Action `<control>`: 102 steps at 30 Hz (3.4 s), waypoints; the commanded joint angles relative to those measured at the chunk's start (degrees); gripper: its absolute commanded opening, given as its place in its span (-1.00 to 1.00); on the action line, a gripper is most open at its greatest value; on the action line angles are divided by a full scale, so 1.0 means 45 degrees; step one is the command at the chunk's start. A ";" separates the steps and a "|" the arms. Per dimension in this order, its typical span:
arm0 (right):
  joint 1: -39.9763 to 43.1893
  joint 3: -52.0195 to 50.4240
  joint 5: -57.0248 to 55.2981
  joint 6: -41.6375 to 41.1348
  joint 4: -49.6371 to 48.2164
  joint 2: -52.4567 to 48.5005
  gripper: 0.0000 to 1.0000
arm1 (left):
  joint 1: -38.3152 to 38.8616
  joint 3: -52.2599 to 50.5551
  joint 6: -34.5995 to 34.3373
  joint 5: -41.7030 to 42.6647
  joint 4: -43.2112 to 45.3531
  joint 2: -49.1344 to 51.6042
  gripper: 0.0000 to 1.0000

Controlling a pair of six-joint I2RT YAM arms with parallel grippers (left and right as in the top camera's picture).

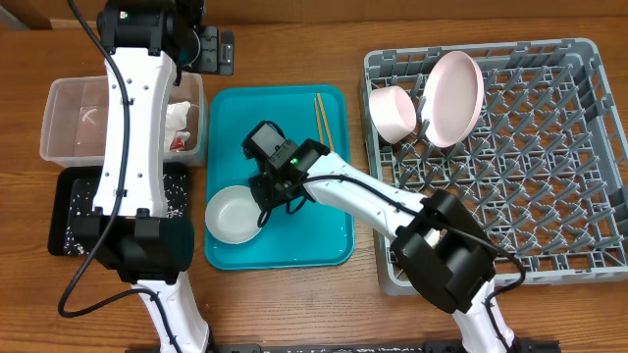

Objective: Sort waste into correct bins and load items into the dishwasher
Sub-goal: 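Carry the white bowl into the rack's left side and release it, then move the right gripper over the wooden chopsticks on the teal tray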

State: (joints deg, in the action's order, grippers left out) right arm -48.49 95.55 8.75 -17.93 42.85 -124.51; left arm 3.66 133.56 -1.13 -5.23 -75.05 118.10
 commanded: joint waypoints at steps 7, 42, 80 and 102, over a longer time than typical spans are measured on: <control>0.0044 0.0102 -0.0238 0.0092 0.0102 -0.0384 -0.89 | 0.0024 0.0262 0.0160 -0.0112 0.0015 -0.0185 1.00; 0.2948 -0.3283 -1.8540 -0.5955 0.7582 0.4877 -0.92 | 0.0024 0.0262 0.0160 -0.0112 0.0015 -0.0185 1.00; 0.2205 -0.4104 -1.9088 -0.7907 0.9073 0.4595 -0.92 | 0.0024 0.0262 0.0160 -0.0112 0.0015 -0.0185 1.00; -0.0053 -0.5144 -1.8268 -0.7295 0.8752 0.4065 -0.21 | 0.0024 0.0262 0.0160 -0.0112 0.0015 -0.0185 1.00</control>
State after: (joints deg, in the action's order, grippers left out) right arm -46.94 72.64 -76.58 -50.83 81.97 -105.73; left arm 3.66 133.56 -1.13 -5.23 -75.05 118.10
